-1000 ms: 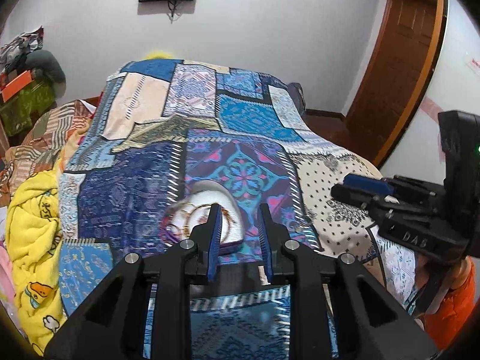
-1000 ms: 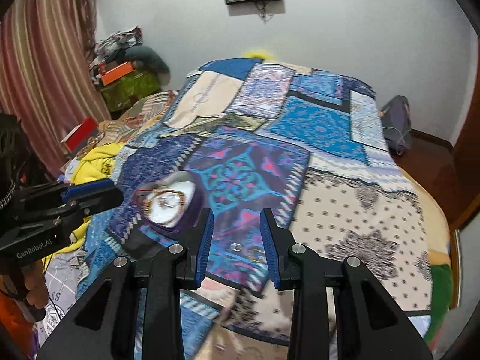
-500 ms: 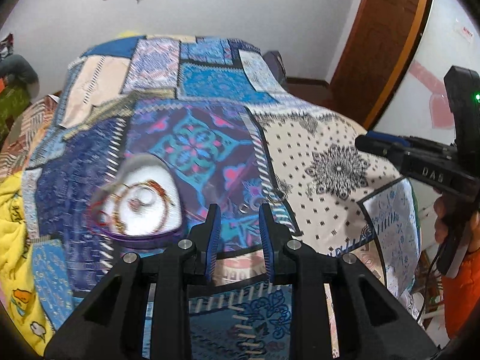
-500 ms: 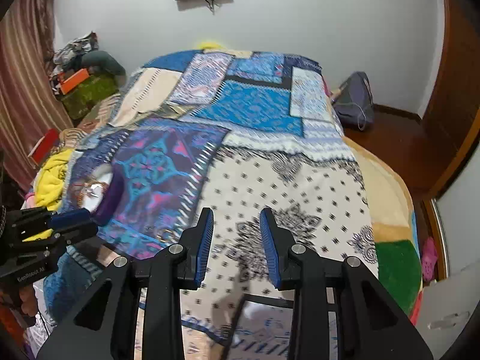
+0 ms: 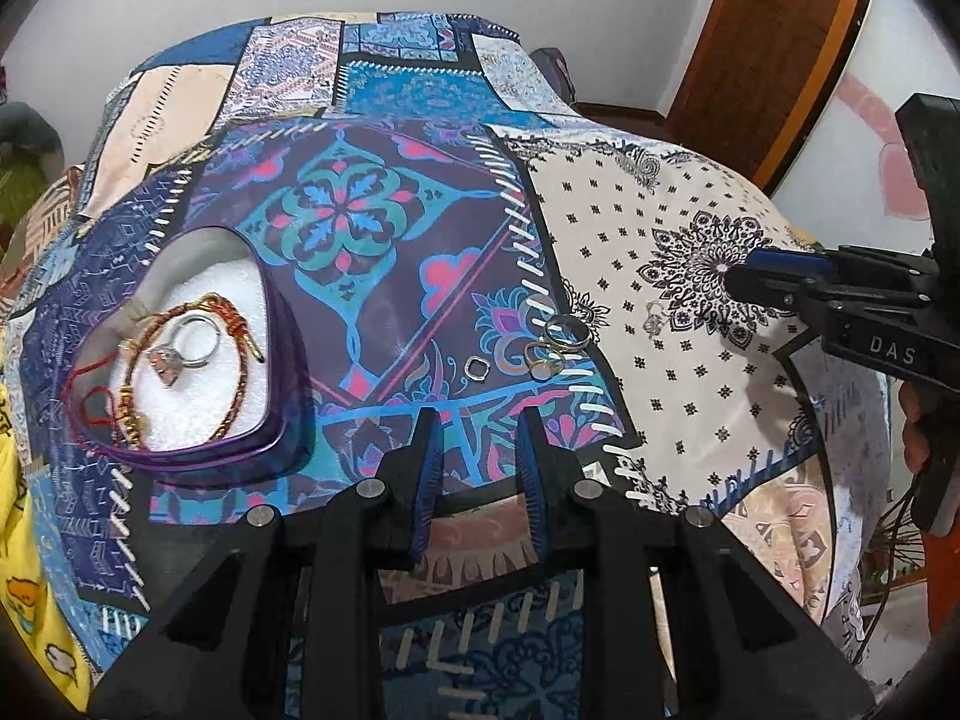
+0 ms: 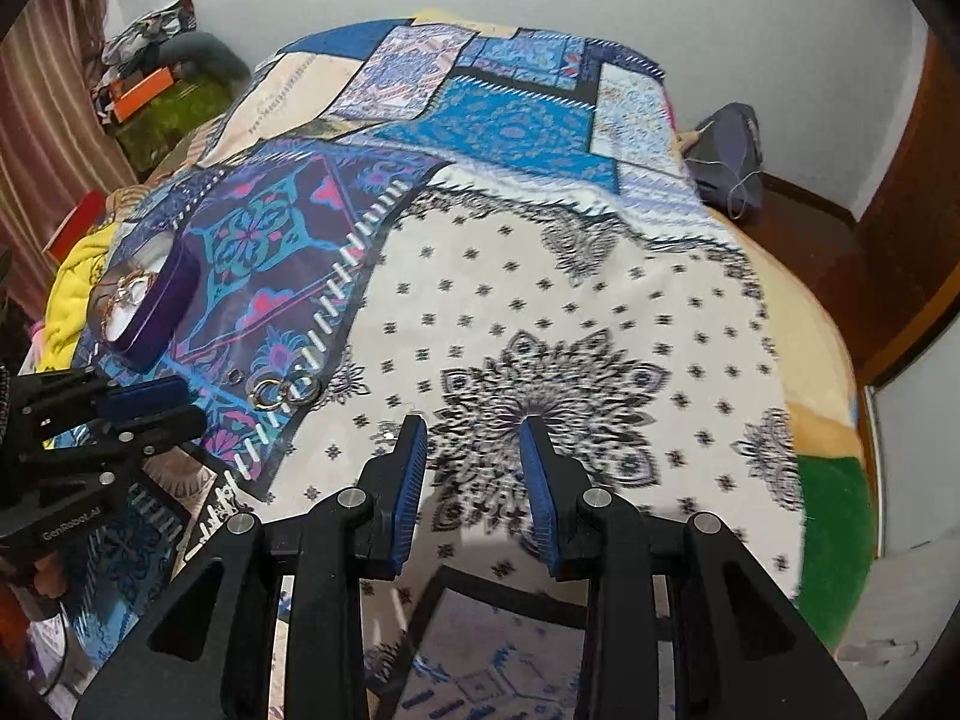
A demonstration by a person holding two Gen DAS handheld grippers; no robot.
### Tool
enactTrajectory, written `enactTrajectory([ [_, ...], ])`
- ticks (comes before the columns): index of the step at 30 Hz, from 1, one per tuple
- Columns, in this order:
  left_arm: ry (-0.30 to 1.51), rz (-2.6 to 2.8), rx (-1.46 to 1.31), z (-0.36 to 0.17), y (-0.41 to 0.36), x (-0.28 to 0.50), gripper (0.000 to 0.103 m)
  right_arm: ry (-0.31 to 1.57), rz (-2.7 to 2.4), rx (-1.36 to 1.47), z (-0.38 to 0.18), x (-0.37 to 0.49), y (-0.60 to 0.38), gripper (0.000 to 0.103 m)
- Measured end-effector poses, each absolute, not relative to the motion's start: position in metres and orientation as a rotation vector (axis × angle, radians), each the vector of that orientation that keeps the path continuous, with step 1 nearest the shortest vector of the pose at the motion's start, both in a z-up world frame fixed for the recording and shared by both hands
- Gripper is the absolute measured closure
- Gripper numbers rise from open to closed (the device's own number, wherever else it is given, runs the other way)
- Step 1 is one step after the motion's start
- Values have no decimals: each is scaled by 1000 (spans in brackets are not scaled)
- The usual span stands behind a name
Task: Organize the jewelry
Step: 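Move both tools back toward the remaining rings and earrings on the quilt, then grasp a small silver earring with the left tool while the right tool grasps another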
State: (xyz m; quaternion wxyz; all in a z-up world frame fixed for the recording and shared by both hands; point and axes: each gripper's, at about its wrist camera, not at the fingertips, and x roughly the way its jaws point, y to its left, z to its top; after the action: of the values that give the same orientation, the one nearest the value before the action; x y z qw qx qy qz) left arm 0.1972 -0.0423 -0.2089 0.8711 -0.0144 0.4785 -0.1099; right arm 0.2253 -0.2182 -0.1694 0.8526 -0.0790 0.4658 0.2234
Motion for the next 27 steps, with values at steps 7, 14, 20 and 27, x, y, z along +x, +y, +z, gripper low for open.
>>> enactTrajectory([
  [7, 1007, -248, -27, -214, -46, 210, 79, 993, 560, -175, -176, 218, -198, 74],
  [14, 1005, -247, -39, -218, -48, 221, 80, 1053, 606, -169, -191, 220, -189, 74],
  [20, 1005, -233, -25, -219, -50, 228, 86, 1060, 590, -139, -195, 224, -189, 74],
  [27, 1004, -222, -47, -220, -45, 232, 95, 1032, 552, -152, -199, 227, -181, 80],
])
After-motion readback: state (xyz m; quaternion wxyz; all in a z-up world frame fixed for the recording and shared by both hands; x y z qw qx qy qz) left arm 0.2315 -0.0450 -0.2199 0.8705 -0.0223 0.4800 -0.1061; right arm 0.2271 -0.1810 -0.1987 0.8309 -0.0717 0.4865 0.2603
